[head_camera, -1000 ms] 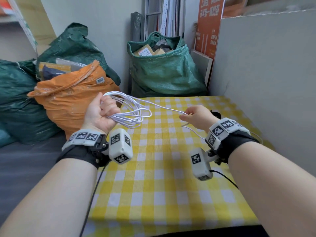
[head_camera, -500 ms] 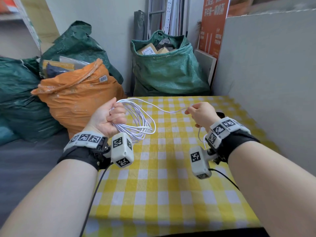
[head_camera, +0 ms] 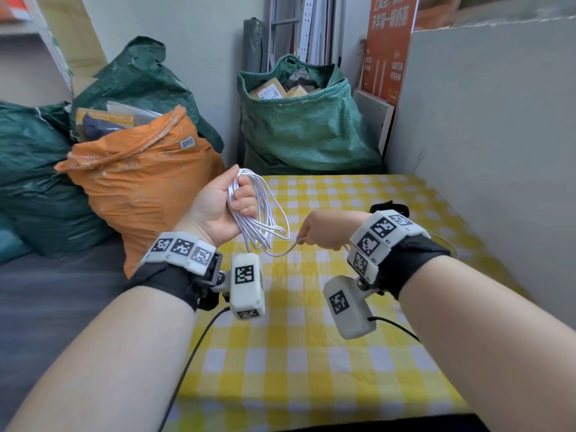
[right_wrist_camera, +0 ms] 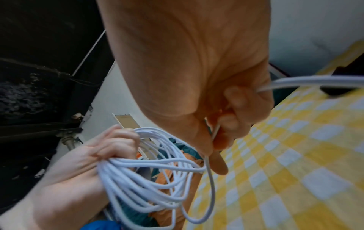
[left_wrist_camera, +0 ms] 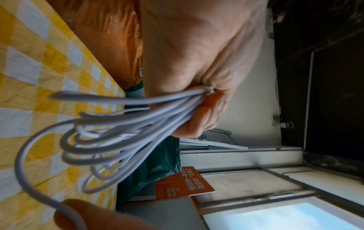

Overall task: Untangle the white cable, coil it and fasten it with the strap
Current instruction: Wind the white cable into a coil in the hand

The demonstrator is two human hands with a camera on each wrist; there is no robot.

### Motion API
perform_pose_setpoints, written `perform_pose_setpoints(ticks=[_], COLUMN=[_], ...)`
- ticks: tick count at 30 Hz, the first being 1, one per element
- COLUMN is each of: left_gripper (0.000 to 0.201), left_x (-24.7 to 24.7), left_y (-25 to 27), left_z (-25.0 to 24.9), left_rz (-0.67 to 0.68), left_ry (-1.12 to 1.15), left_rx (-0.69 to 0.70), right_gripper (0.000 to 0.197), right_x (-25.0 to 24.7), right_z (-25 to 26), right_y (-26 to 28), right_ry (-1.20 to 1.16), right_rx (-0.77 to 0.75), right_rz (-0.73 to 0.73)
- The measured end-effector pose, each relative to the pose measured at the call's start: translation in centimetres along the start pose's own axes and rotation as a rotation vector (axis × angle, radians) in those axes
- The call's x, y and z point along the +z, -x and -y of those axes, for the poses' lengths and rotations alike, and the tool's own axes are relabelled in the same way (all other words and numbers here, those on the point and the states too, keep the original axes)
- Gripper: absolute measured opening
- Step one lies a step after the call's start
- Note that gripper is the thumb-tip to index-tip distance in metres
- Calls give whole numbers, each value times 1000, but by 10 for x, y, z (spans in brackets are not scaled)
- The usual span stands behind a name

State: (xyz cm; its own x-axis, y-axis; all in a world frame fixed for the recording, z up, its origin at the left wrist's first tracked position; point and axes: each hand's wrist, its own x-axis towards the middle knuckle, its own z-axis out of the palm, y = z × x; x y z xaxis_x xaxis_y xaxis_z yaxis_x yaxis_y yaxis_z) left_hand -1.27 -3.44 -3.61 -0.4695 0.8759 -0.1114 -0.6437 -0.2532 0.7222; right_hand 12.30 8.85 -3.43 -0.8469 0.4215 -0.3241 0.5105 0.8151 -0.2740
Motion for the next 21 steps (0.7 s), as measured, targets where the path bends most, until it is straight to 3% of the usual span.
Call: perform_pose_setpoints(ticks=[3, 7, 12, 19, 21], left_gripper=[34, 32, 26, 19, 22], left_x=[5, 14, 24, 25, 24], left_y=[-2, -3, -3, -8, -9], left_z=[8, 20, 31, 34, 34], left_rz=[-29, -105, -163, -281, -283], left_ry=[-82, -196, -378, -601, -655], left_rx=[43, 98, 169, 191, 183], right_gripper=[27, 1, 37, 26, 27], right_x=[-2, -6, -7, -8, -8], right_z=[8, 16, 18, 14, 14], right_y=[6, 11, 9, 12, 12], right_ry=[-63, -336, -596, -783, -759], right_rx=[-79, -155, -222, -247, -258], right_rz=[17, -70, -187, 4, -14])
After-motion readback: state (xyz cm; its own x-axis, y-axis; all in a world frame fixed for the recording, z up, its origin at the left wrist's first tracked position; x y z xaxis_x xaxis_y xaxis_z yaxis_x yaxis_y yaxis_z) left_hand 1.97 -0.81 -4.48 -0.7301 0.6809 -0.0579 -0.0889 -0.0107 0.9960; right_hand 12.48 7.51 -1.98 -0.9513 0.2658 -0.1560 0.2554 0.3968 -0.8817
